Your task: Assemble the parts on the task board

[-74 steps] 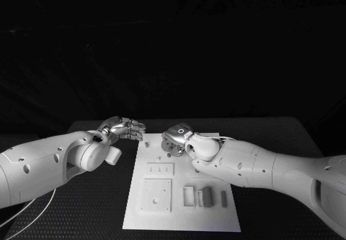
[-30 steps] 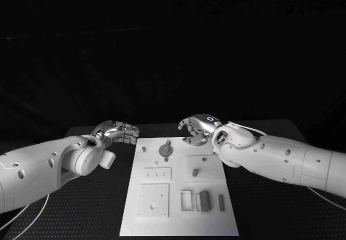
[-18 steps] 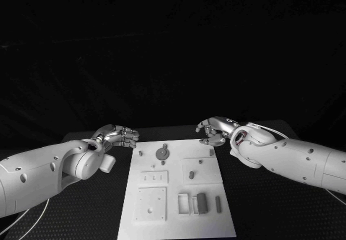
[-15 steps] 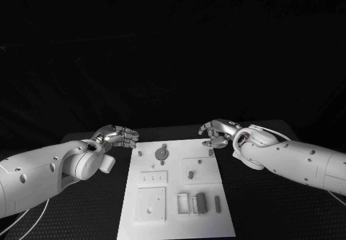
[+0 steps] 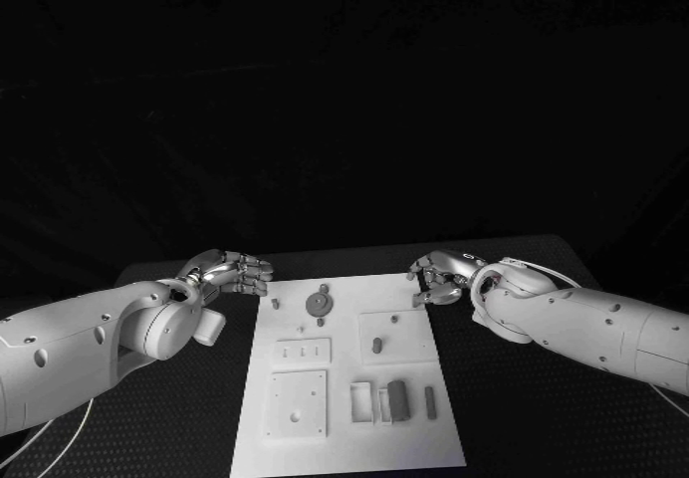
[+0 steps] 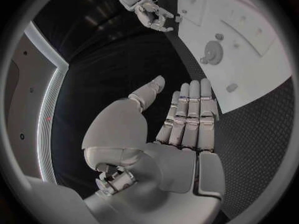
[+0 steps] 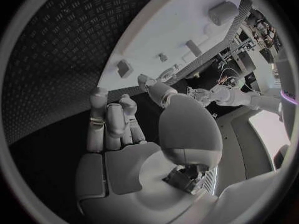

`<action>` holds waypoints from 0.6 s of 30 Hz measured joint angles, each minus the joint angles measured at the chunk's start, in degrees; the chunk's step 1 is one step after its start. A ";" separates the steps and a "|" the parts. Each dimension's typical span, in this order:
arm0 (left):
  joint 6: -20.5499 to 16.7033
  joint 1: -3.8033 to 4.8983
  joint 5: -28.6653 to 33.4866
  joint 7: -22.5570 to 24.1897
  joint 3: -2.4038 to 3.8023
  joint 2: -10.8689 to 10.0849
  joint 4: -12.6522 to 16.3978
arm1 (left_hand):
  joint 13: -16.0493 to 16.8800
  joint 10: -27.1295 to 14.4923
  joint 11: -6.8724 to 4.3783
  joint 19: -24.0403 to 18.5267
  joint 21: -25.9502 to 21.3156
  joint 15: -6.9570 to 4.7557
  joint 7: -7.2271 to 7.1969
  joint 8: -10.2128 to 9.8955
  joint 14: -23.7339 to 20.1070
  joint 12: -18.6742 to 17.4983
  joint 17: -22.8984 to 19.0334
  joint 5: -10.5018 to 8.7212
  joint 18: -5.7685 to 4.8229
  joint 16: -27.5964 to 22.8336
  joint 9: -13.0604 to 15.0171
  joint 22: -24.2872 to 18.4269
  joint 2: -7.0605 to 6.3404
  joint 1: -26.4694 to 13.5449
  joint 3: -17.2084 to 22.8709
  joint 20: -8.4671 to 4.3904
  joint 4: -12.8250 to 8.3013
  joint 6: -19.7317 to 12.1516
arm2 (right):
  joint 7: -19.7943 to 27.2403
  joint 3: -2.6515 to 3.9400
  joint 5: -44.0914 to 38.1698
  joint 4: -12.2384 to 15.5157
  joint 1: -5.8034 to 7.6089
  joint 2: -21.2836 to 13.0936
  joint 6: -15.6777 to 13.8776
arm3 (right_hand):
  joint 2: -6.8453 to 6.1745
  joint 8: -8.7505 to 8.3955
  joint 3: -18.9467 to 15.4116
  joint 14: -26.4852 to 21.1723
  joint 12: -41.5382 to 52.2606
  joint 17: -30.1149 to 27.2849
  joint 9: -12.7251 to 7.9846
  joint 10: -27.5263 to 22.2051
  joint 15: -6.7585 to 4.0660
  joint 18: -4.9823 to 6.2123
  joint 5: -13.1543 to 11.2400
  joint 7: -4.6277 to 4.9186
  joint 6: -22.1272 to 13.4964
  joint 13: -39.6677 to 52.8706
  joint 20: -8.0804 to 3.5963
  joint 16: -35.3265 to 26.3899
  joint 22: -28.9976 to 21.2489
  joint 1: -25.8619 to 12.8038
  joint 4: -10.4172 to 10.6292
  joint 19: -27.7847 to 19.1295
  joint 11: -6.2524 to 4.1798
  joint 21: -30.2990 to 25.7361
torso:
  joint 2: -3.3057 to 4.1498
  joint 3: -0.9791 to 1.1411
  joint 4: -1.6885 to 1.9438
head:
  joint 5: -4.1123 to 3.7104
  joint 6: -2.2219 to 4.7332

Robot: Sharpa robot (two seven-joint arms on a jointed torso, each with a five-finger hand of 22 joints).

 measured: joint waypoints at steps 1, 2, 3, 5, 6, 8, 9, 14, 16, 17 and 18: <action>0.03 -0.02 0.00 0.00 0.00 0.00 0.00 | 0.00 0.00 0.00 0.00 0.00 0.00 0.00 0.00 0.00 -0.20 0.00 0.00 0.00 0.00 0.00 0.02 0.00 0.00 0.00 0.00 0.00 0.00 | 0.00 0.00 0.02 -0.18 -0.11 0.06 0.17 | -0.01 -0.17 -0.14 -0.11 0.00 -0.08 -0.06 -0.01 0.11 0.00 0.00 0.09 -0.09 0.00 0.00 0.00 0.00 -0.01 0.14 0.00 0.00 -0.01 | 0.01 0.00 0.00 | -0.01 -0.03; 0.05 -0.03 0.00 0.00 0.00 0.00 -0.01 | 0.00 0.00 0.00 0.00 0.00 0.00 0.00 0.00 0.00 -0.20 0.01 0.00 0.00 0.00 0.00 0.05 0.00 0.00 0.00 0.00 0.00 0.00 | 0.00 0.00 0.05 -0.42 -0.22 0.14 0.35 | -0.28 -0.28 -0.24 -0.36 0.00 -0.22 -0.10 -0.32 0.14 0.00 0.00 0.18 -0.18 0.00 0.17 0.00 0.00 -0.28 0.24 -0.18 0.15 -0.25 | 0.01 -0.03 0.00 | -0.01 -0.05; 0.07 -0.04 0.00 0.00 0.00 0.00 -0.02 | 0.00 0.00 0.00 0.00 0.00 0.00 0.00 0.00 0.00 -0.20 0.05 0.00 0.00 0.00 0.00 0.05 0.00 0.00 0.00 0.00 0.00 0.00 | 0.00 0.00 0.07 -0.62 -0.32 0.20 0.52 | -0.60 -0.28 -0.25 -0.85 -0.04 -0.62 -0.18 -0.39 0.18 0.00 0.00 0.26 -0.26 0.00 0.29 -0.21 0.00 -0.60 0.69 -0.30 0.22 -0.25 | 0.02 -0.04 -0.01 | -0.01 -0.11; 0.13 -0.09 0.00 0.01 0.00 -0.01 -0.05 | 0.00 0.00 0.00 0.00 0.00 0.00 0.00 0.00 0.00 -0.20 0.05 0.00 0.00 0.00 0.00 0.05 0.00 0.00 0.00 0.00 0.00 0.00 | -0.02 0.00 0.11 -0.96 -0.58 0.22 0.85 | -0.83 -0.27 -0.39 -1.13 0.07 -0.82 -0.18 -0.39 0.30 0.00 0.00 0.27 -0.28 0.00 0.30 -0.22 0.00 -0.83 1.02 -0.30 0.22 -0.25 | 0.03 -0.07 -0.01 | -0.01 -0.19; 0.15 -0.11 0.00 0.01 0.00 -0.01 -0.06 | 0.00 0.00 0.00 0.00 0.00 0.00 0.00 0.00 0.00 -0.20 0.05 0.00 0.00 0.00 0.00 0.05 0.00 0.00 0.00 0.00 0.00 0.00 | -0.03 0.00 0.12 -1.03 -0.70 0.21 0.94 | -0.93 -0.28 -0.39 -1.14 0.23 -0.83 -0.23 -0.40 0.31 0.00 0.00 0.27 -0.28 0.00 0.30 -0.22 0.00 -0.93 1.20 -0.30 0.22 -0.25 | 0.03 -0.08 -0.01 | -0.01 -0.20; 0.19 -0.15 0.00 0.01 0.00 -0.01 -0.11 | 0.00 0.00 0.00 0.00 0.00 0.00 0.00 0.00 0.00 -0.20 0.05 0.00 0.00 0.00 0.00 0.05 0.00 0.00 0.00 0.00 0.00 0.00 | -0.06 0.00 0.15 -1.18 -0.91 0.19 1.08 | -1.21 -0.28 -0.46 -1.22 0.24 -0.83 -0.27 -0.40 0.39 0.00 0.00 0.27 -0.28 0.00 0.50 -0.22 0.00 -1.21 1.41 -0.50 0.23 -0.29 | 0.04 -0.10 -0.01 | -0.02 -0.27; 0.21 -0.15 -0.01 0.01 0.00 -0.01 -0.13 | -0.01 0.00 0.00 0.00 0.00 0.00 0.00 0.00 0.00 -0.20 0.05 0.00 -0.01 0.00 0.00 0.05 0.00 0.00 0.00 0.00 0.00 0.00 | -0.08 0.00 0.15 -1.26 -0.96 0.20 1.11 | -1.21 -0.28 -0.47 -1.23 0.24 -0.82 -0.27 -0.50 0.39 0.01 0.00 0.39 -0.40 0.00 0.50 -0.22 0.00 -1.21 1.43 -0.51 0.33 -0.45 | 0.04 -0.11 -0.02 | -0.03 -0.30; 0.31 -0.23 -0.01 0.01 0.01 0.02 -0.25 | -0.01 0.00 0.00 0.00 0.00 0.00 0.00 0.00 0.00 -0.20 0.07 0.00 -0.01 0.00 -0.05 0.04 0.00 0.00 0.00 0.00 0.00 0.00 | -0.29 0.00 0.18 -1.61 -1.00 0.52 1.14 | -1.51 -0.28 -0.39 -1.27 0.24 -0.66 -0.34 -0.79 0.44 0.00 0.00 0.54 -0.54 -0.01 0.51 -0.22 0.00 -1.51 2.60 -0.51 0.61 -0.45 | 0.05 -0.12 -0.05 | -0.07 -0.46; 0.38 -0.30 -0.01 0.01 0.01 0.06 -0.30 | -0.01 0.00 0.00 0.00 0.00 0.00 0.00 0.00 0.00 -0.20 0.11 0.00 -0.01 0.00 -0.05 0.04 0.00 0.00 0.00 0.00 0.00 0.00 | -0.40 0.00 0.19 -1.72 -1.02 0.68 1.15 | -1.51 -0.28 -0.24 -1.27 0.49 -0.51 -0.34 -0.79 0.44 0.00 0.00 0.56 -0.57 -0.06 0.51 -0.22 0.00 -1.51 2.74 -0.51 0.61 -0.45 | 0.05 -0.14 -0.05 | -0.09 -0.48; 0.40 -0.33 -0.01 0.01 0.01 0.08 -0.32 | 0.00 0.00 0.00 0.00 0.00 0.00 0.00 0.00 0.00 -0.20 0.11 0.00 -0.01 0.00 -0.05 0.04 0.00 0.00 0.00 0.00 0.00 0.00 | -0.43 0.00 0.19 -1.76 -1.04 0.74 1.16 | -1.51 -0.27 -0.23 -1.27 0.49 -0.40 -0.34 -0.79 0.44 0.00 0.00 0.56 -0.57 -0.06 0.51 -0.22 0.00 -1.51 2.75 -0.51 0.61 -0.45 | 0.05 -0.14 -0.05 | -0.10 -0.51; 0.43 -0.35 -0.01 0.01 0.01 0.09 -0.34 | 0.02 0.00 0.00 0.00 0.00 0.00 0.11 0.00 0.00 -0.20 0.11 0.00 -0.02 0.00 -0.05 0.04 0.00 0.00 0.00 0.00 0.00 -0.12 | -0.47 0.01 0.19 -1.80 -1.07 0.79 1.17 | -1.51 -0.28 -0.23 -1.27 0.49 -0.37 -0.34 -0.79 0.43 0.00 0.00 0.56 -0.57 -0.06 0.51 -0.22 0.00 -1.51 2.75 -0.51 0.61 -0.45 | 0.05 -0.15 -0.05 | -0.13 -0.52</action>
